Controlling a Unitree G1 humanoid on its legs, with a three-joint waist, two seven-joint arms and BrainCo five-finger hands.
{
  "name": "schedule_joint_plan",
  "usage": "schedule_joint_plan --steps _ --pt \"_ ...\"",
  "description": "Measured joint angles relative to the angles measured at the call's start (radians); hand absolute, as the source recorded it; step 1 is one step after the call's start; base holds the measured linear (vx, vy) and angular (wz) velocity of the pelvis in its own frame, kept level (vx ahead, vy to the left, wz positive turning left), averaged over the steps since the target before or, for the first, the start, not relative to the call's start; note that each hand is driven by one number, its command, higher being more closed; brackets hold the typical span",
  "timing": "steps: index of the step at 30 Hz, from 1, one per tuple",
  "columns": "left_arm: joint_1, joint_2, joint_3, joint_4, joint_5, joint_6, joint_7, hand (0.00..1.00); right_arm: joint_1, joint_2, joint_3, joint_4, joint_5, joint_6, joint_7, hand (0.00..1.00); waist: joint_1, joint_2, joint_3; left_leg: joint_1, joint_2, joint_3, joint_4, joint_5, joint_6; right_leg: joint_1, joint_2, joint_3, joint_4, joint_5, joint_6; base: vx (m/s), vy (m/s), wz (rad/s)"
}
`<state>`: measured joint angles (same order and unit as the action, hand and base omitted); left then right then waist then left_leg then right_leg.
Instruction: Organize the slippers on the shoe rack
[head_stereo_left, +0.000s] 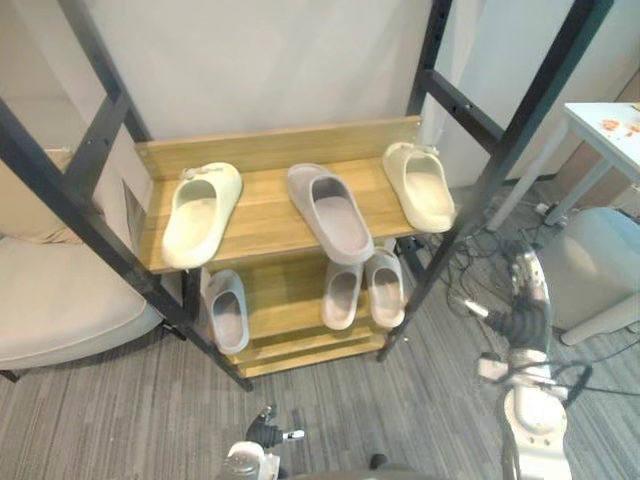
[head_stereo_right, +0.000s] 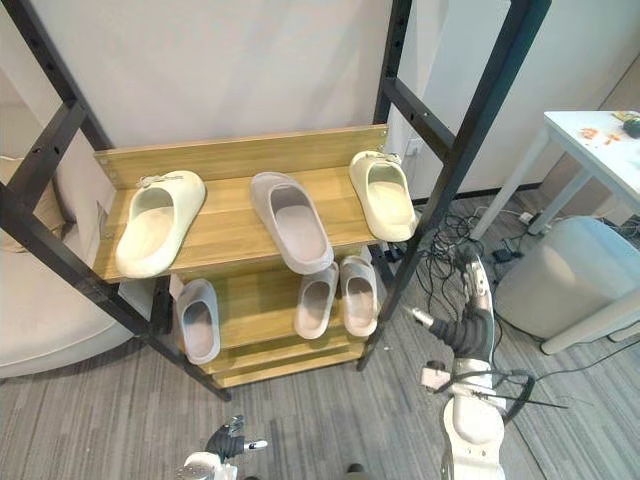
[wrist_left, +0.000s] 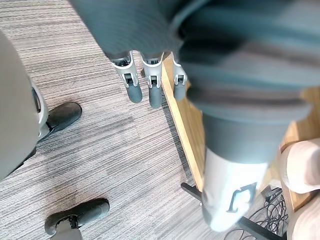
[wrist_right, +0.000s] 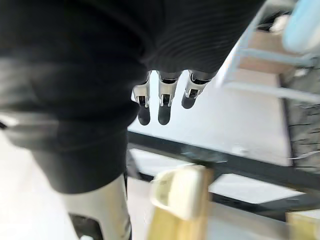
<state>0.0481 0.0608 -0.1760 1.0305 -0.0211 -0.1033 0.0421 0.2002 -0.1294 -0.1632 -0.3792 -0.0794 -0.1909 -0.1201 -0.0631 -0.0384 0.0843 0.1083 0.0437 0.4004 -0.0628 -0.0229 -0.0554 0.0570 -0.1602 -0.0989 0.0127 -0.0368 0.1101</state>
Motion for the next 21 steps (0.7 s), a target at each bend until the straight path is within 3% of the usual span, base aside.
schedule_joint_plan --steps 9,16,21 --pt "0.001 0.0 0.003 -0.002 0.001 -0.003 -0.012 0.0 -0.229 -0.161 0.011 0.023 0.004 -0.003 -0.008 0.0 0.007 0.001 -0.002 -0.001 -0.005 -0.053 -0.04 0.031 0.01 0.013 -0.001 -0.045 -0.003 0.0 0.0 -0.02 -0.016 0.17" --pt "0.002 0.003 0.003 -0.008 0.02 -0.003 -0.029 0.0 -0.411 -0.234 0.06 0.239 0.015 0.007 -0.009 0.0 0.016 -0.003 -0.005 -0.004 -0.011 -0.092 -0.04 0.046 0.012 0.035 -0.002 -0.087 -0.011 0.0 0.0 -0.02 -0.011 0.15" --pt "0.0 0.002 0.003 -0.01 0.02 -0.003 -0.029 0.0 -0.523 -0.239 0.097 0.372 0.02 0.03 -0.008 0.0 0.025 -0.002 -0.005 -0.018 -0.011 -0.121 -0.041 0.057 0.013 0.041 -0.001 -0.114 -0.019 0.0 -0.001 -0.02 -0.025 0.18"
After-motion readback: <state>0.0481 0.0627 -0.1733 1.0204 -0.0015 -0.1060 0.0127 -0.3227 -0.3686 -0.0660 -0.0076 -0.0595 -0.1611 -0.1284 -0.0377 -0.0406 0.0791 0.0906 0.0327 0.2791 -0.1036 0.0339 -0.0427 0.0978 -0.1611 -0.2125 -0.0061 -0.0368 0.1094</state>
